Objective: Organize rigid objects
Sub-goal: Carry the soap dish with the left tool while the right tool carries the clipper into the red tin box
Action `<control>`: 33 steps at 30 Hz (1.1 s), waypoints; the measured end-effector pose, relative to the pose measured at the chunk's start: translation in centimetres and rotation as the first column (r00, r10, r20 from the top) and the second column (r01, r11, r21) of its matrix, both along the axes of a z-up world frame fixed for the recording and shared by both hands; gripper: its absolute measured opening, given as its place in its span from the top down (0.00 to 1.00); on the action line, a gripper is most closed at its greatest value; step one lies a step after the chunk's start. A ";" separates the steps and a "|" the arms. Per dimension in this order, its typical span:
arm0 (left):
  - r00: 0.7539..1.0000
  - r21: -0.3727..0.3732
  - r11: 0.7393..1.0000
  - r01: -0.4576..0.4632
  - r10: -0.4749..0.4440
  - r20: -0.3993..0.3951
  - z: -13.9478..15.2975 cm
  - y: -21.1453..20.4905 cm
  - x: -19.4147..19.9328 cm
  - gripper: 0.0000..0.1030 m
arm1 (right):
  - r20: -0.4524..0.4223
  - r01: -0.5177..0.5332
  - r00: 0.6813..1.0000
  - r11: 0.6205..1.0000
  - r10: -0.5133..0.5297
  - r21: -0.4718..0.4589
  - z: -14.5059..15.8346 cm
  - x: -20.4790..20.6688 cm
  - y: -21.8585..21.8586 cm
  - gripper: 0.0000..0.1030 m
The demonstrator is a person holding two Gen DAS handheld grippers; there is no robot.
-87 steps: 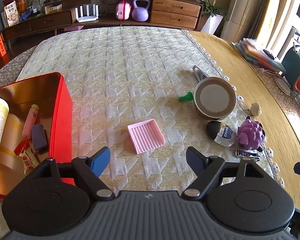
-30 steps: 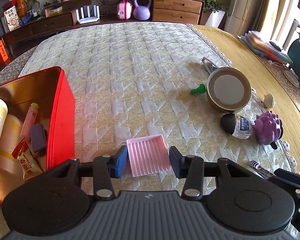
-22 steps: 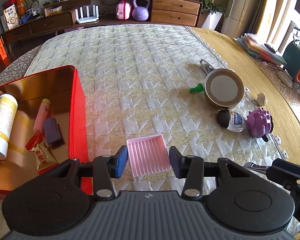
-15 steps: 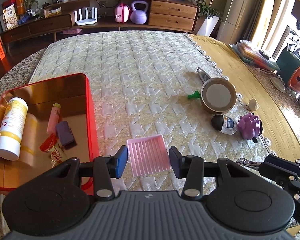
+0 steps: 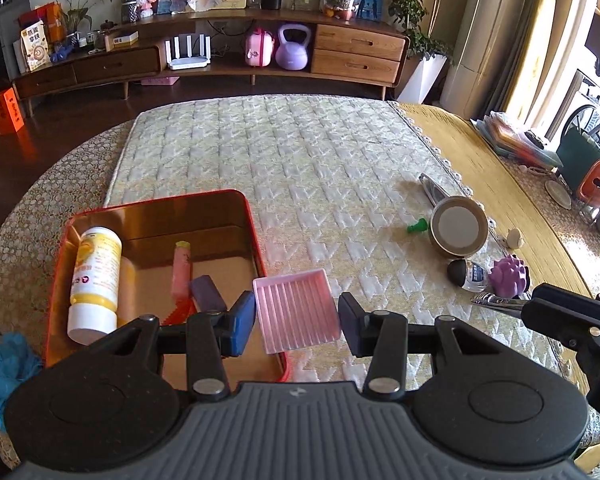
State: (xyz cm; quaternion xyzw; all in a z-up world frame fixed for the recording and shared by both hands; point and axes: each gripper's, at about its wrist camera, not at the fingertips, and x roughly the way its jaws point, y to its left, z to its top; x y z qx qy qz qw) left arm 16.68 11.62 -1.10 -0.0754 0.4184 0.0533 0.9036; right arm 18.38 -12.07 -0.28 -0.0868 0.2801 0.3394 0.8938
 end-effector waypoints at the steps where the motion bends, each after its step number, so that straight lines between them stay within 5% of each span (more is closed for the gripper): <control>1: 1.000 0.004 1.000 -0.004 0.004 0.003 0.3 0.4 0.0 0.56 | 0.004 -0.010 1.000 1.000 0.010 0.003 0.2 0.0 0.5 0.90; 15: 0.998 0.043 0.997 -0.066 0.065 0.006 1.0 7.2 -0.4 0.56 | 0.029 -0.133 0.991 0.991 0.133 -0.012 0.9 -0.2 8.6 0.90; 33: 0.992 0.094 0.991 -0.096 0.103 -0.077 -3.8 11.6 5.7 0.56 | 0.046 -0.233 0.969 0.959 0.243 -0.158 -4.3 0.9 17.8 0.90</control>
